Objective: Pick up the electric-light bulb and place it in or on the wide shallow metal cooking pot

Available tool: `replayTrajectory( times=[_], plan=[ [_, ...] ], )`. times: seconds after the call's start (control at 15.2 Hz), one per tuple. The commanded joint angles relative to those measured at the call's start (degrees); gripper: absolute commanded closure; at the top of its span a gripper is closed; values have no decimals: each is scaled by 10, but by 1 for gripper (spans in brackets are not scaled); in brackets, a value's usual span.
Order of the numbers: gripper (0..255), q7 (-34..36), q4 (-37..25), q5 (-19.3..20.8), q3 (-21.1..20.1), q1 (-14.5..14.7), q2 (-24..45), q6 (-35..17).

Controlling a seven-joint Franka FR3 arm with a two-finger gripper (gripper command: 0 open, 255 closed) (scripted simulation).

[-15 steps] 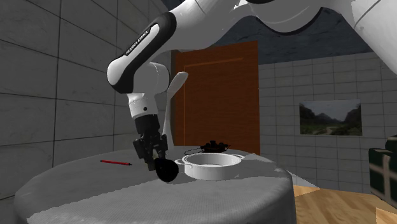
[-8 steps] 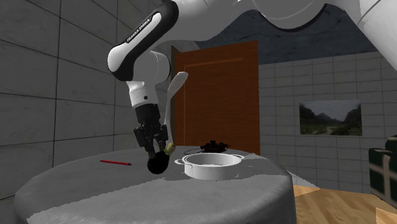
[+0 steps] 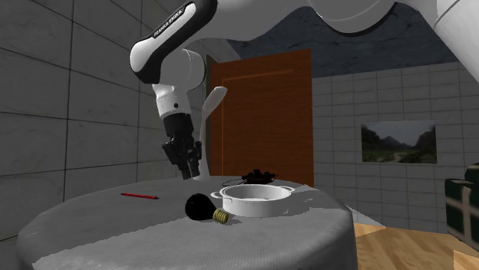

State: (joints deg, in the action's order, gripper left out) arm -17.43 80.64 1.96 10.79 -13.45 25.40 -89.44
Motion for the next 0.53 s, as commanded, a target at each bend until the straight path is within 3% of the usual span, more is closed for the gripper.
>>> replayTrajectory(
  times=[0.0, 0.2, 0.46],
  plan=[
    [0, -28, 40, 3, -4, -1, -15, -27],
    [0, -115, 144, 11, -16, -8, -52, -104],
    [0, -116, 169, 12, -16, -9, -53, -128]
  ],
)
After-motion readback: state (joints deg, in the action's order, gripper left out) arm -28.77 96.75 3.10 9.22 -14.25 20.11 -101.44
